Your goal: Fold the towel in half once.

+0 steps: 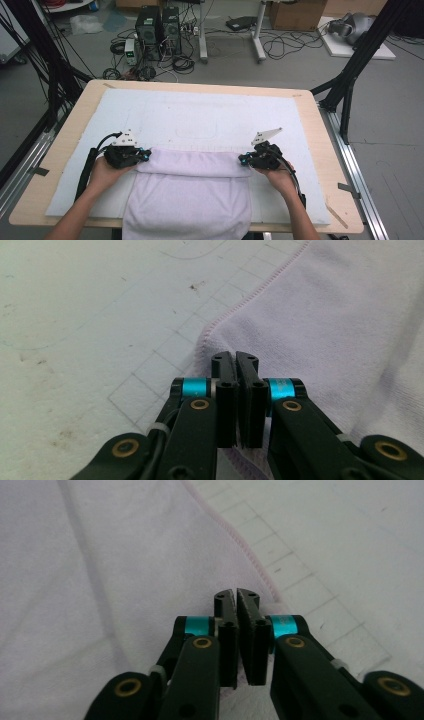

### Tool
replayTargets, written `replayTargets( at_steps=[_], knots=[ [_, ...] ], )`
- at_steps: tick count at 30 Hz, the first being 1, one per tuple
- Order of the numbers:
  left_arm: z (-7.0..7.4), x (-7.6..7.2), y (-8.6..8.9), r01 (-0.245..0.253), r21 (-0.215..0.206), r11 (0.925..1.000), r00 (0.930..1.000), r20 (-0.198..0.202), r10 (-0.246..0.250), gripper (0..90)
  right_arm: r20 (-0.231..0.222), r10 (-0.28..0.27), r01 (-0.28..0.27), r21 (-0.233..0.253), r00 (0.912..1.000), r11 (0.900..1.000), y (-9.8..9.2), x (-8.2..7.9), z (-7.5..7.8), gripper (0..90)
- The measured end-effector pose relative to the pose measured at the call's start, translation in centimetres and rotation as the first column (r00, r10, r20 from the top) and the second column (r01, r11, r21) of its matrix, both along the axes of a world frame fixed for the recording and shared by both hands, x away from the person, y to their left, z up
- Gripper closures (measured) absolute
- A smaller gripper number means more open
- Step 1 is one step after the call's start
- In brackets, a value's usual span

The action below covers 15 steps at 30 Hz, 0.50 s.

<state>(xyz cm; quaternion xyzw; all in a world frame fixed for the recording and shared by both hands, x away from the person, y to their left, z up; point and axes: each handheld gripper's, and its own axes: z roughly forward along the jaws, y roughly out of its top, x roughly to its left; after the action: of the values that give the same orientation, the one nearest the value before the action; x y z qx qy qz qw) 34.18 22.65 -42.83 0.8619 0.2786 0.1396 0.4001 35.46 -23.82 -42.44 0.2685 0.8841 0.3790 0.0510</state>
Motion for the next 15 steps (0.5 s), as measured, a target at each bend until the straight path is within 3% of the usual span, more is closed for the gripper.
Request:
replayTargets(
  at_steps=[6, 7, 10, 13, 15],
  knots=[
    [1.9, -0.9, 0.6, -0.005, -0.053, 0.9986, 0.9988, 0.048, 0.007, 87.1, 0.066, -0.017, 0.014, 0.049, 0.9977, 0.999, -1.1, -1.2, 2.1, 89.3],
    [2.0, -0.9, 0.5, -0.007, -0.052, 0.9986, 0.9989, 0.047, 0.009, 87.0, 0.07, -0.026, 0.022, 0.049, 0.9972, 0.999, -1.2, -1.2, 2.1, 87.1],
    [1.5, -0.5, 0.3, -0.02, -0.035, 0.9992, 0.9995, 0.026, 0.021, 84.5, 0.045, -0.071, 0.069, 0.049, 0.9965, 0.996, -1.4, -0.6, 1.6, 68.8],
    [0.6, 0.0, -0.2, -0.041, -0.007, 0.9991, 0.999, -0.015, 0.041, 60.2, 0.03, -0.105, 0.104, 0.04, 0.994, 0.994, -0.9, 0.3, 0.7, 56.8],
    [0.2, 0.4, -0.4, -0.053, -0.001, 0.9986, 0.9982, -0.027, 0.053, 52.7, 0.004, -0.116, 0.116, 0.044, 0.9932, 0.992, -0.7, 0.8, 0.2, 55.0]
  ],
)
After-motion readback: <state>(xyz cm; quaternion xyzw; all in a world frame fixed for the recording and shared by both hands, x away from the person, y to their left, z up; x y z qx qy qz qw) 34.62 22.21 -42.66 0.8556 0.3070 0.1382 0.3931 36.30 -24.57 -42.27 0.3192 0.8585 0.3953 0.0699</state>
